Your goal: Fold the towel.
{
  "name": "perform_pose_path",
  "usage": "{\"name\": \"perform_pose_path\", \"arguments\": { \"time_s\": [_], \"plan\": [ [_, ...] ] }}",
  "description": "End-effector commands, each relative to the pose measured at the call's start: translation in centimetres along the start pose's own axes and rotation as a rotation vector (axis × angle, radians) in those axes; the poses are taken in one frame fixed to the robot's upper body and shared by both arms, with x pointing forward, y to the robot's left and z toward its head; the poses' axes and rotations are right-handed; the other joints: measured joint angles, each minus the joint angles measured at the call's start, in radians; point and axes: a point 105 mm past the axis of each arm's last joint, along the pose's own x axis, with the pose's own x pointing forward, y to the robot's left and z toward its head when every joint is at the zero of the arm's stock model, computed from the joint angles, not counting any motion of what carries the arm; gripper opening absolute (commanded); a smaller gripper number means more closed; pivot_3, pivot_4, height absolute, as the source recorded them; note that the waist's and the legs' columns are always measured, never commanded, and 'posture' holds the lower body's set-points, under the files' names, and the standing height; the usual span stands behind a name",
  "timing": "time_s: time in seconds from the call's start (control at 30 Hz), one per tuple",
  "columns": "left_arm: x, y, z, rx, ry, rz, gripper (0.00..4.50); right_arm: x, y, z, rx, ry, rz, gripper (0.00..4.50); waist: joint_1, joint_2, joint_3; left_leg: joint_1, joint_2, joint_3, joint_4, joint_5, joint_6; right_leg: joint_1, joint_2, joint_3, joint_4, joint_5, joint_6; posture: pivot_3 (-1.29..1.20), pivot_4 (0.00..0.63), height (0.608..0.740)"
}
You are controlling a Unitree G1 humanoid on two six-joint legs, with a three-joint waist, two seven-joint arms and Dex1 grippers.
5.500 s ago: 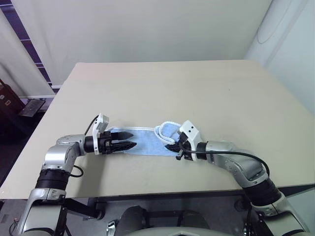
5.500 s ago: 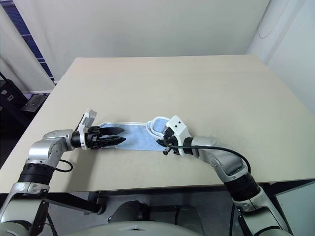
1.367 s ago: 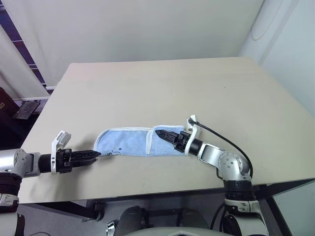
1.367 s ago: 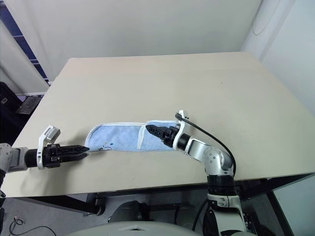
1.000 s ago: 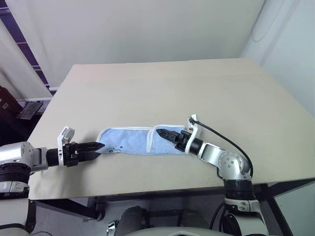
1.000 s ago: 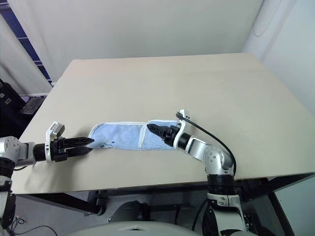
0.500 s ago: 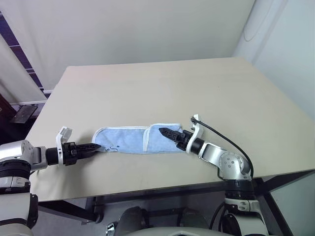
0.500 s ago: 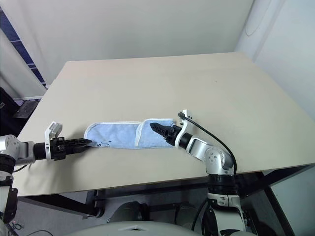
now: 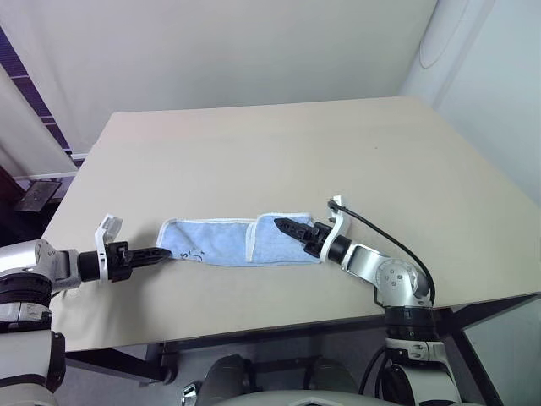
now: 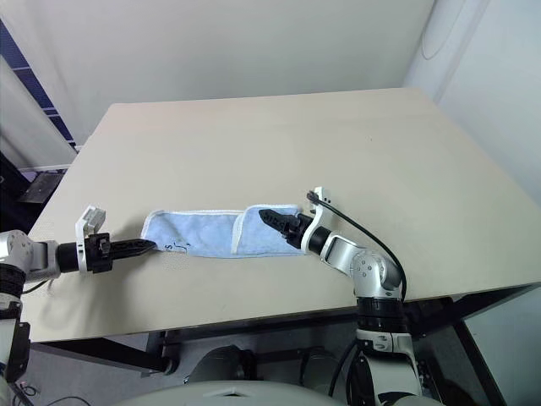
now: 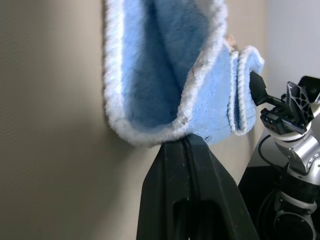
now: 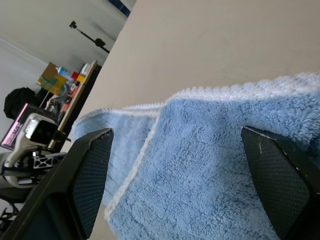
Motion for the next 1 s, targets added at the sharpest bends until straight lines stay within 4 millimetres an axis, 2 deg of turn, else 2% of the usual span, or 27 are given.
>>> {"name": "perform_pose_path", "arguments": {
  "time_s": [0.03,0.2,0.3,0.5,0.67,0.9,1.0],
  "plan": [
    [-1.4,-1.2,1.2,0.109,-0.039,-0.008,0.04,0.0,0.9,0.8,-0.055,-0.025,0.035,4.27,-0.001,0.000,0.000,0.000,0.000,0.000,0.000,0.000,0.000,0.000,0.000,0.000,0.000,0.000,0.000,0.00,0.000,0.716],
    [-1.8,-0.9,1.1,0.100,-0.062,0.005,0.04,0.4,1.1,0.5,-0.087,-0.008,0.044,4.27,-0.001,0.000,0.000,-0.001,0.000,0.000,-0.001,0.000,0.000,-0.001,0.000,0.001,-0.001,0.000,0.000,0.00,0.000,0.716],
    [-1.9,-0.5,0.8,0.088,-0.045,0.023,0.56,0.5,1.2,0.3,-0.085,-0.001,0.051,4.27,-0.001,0.000,0.000,-0.001,0.000,0.000,-0.001,0.000,0.000,-0.001,0.000,0.001,-0.001,0.000,0.000,0.00,0.000,0.716],
    [-1.8,-0.5,0.7,0.065,-0.042,0.028,2.76,0.7,1.3,0.2,-0.071,0.007,0.055,4.27,0.000,-0.001,0.000,-0.001,0.000,0.000,-0.001,0.000,0.000,-0.001,0.000,0.001,-0.001,0.000,0.000,0.00,0.000,0.716],
    [-2.1,0.3,0.9,0.067,-0.044,0.090,4.46,0.5,1.0,-0.1,-0.065,0.011,0.047,4.27,0.001,-0.001,0.000,-0.001,0.000,0.000,-0.001,0.000,0.000,-0.001,0.000,0.000,-0.001,0.000,0.000,0.00,0.000,0.716],
    [-2.4,1.2,1.1,0.076,-0.031,0.147,4.46,0.6,1.2,-0.5,-0.062,0.018,0.046,4.27,0.000,-0.001,0.000,-0.001,0.000,0.000,-0.001,0.000,0.000,-0.001,0.000,0.000,-0.001,0.000,0.000,0.00,0.000,0.716],
    [-2.0,0.8,1.2,0.065,-0.029,0.102,4.46,0.6,1.1,-0.5,-0.061,0.016,0.044,4.27,0.000,-0.001,0.000,0.000,0.000,0.000,-0.001,0.000,0.000,-0.001,0.000,0.000,-0.001,0.000,-0.001,0.00,0.000,0.716]
  ]
}}
